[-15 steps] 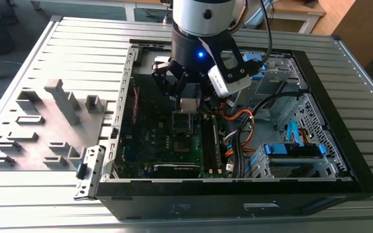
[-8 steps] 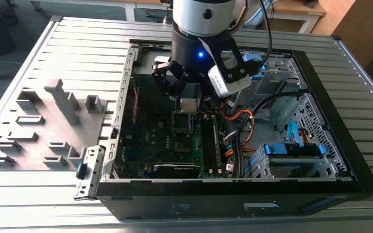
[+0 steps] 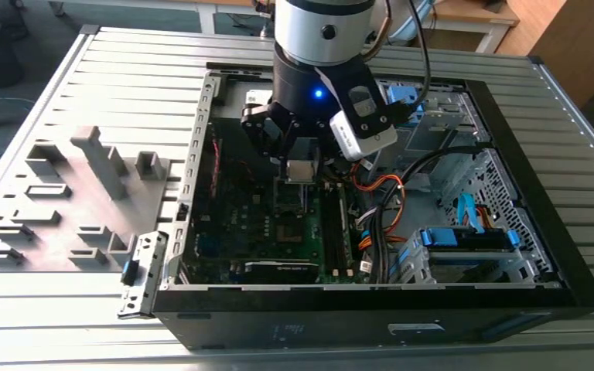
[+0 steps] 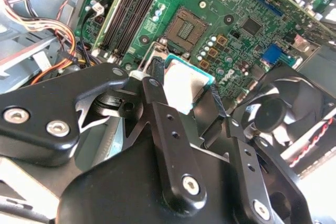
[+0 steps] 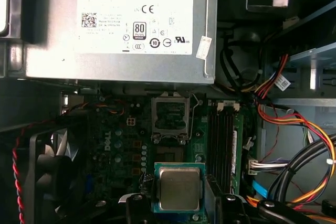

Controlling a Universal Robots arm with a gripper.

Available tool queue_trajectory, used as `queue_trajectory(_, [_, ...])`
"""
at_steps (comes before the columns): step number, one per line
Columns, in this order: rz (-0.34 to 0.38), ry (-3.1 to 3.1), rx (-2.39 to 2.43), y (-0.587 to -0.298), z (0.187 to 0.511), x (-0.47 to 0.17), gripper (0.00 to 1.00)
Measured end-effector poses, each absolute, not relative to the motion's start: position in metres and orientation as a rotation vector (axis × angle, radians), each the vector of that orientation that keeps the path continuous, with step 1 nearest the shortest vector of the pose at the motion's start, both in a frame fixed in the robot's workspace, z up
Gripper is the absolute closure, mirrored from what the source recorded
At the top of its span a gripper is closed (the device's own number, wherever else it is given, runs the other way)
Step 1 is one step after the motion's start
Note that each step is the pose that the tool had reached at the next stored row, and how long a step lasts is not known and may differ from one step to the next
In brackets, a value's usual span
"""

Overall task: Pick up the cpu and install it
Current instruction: 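Place the cpu into insertion slot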

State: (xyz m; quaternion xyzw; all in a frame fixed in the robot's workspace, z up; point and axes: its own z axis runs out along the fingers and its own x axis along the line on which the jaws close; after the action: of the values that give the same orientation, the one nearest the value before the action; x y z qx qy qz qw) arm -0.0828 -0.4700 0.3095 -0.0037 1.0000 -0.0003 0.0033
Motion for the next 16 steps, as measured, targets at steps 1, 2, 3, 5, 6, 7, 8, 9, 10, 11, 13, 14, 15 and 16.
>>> queue_trajectory(1, [-0.003,3.135,-0.012,-0.4700,0.3080,-0.0830,0.53])
queue_trajectory(2, [-0.005,3.135,-0.012,-0.4700,0.3066,-0.0832,0.53])
queue_trajectory(3, [-0.007,3.135,-0.012,-0.4700,0.3053,-0.0834,0.53])
queue_trajectory(5, [-0.009,3.134,-0.012,-0.4700,0.3026,-0.0839,0.53])
queue_trajectory(6, [-0.010,3.134,-0.012,-0.4700,0.3014,-0.0840,0.53])
queue_trajectory(7, [-0.010,3.134,-0.012,-0.4700,0.3003,-0.0842,0.53])
queue_trajectory(8, [-0.010,3.134,-0.012,-0.4700,0.2995,-0.0843,0.53])
queue_trajectory(9, [-0.010,3.133,-0.012,-0.4700,0.2991,-0.0844,0.53])
queue_trajectory(10, [-0.011,3.133,-0.012,-0.4700,0.2991,-0.0844,0.53])
queue_trajectory(11, [-0.010,3.133,-0.012,-0.4700,0.2991,-0.0844,0.53])
queue_trajectory(13, [-0.010,3.130,-0.012,-0.4700,0.2989,-0.0844,0.53])
queue_trajectory(14, [-0.010,3.128,-0.012,-0.4700,0.2987,-0.0844,0.53])
queue_trajectory(15, [-0.010,3.128,-0.012,-0.4700,0.2987,-0.0844,0.53])
queue_trajectory(16, [-0.010,3.128,-0.012,-0.4700,0.2987,-0.0844,0.53])
